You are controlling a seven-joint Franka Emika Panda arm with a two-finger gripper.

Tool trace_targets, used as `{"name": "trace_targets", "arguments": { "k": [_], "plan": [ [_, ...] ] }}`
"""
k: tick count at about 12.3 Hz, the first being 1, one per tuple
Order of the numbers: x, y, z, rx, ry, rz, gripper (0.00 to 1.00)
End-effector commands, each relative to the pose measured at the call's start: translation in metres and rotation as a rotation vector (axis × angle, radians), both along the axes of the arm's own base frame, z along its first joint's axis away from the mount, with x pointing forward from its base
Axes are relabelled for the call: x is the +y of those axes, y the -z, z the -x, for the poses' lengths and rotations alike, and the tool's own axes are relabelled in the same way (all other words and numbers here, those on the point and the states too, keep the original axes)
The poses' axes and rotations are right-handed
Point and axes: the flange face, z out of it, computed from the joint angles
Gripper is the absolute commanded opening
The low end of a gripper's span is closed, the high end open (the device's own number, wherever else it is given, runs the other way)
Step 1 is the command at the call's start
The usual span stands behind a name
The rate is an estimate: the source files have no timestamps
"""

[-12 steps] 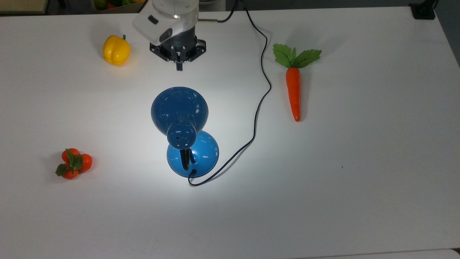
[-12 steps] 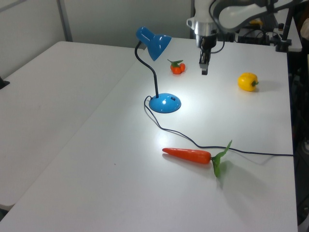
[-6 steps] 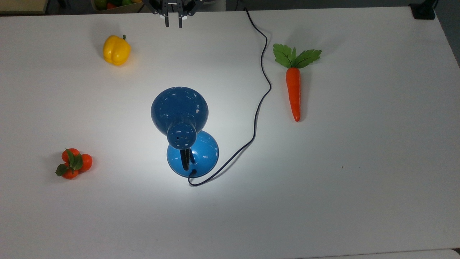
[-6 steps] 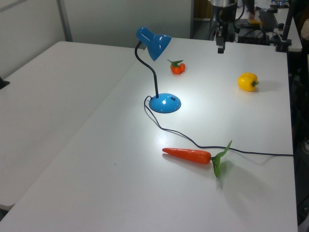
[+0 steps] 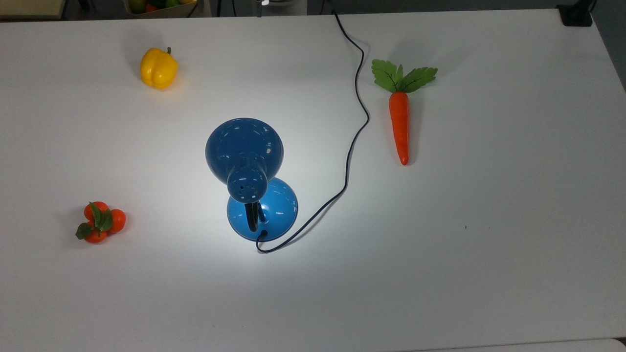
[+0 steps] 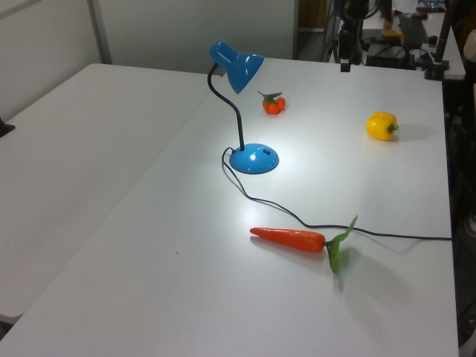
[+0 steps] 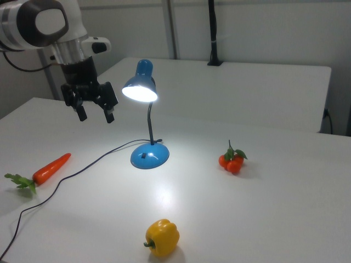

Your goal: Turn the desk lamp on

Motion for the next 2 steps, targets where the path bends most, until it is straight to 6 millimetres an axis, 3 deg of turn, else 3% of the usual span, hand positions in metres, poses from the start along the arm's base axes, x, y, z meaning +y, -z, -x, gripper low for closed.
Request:
{"name": "trace_targets", "arguments": {
  "k": [1, 2],
  "plan": [
    [-0.0016, -0.0052, 0.0035, 0.008, 0.021, 0.016, 1.00],
    [-0.0016, -0.0059, 0.0035, 0.006, 0.021, 0.016, 1.00]
  ]
}}
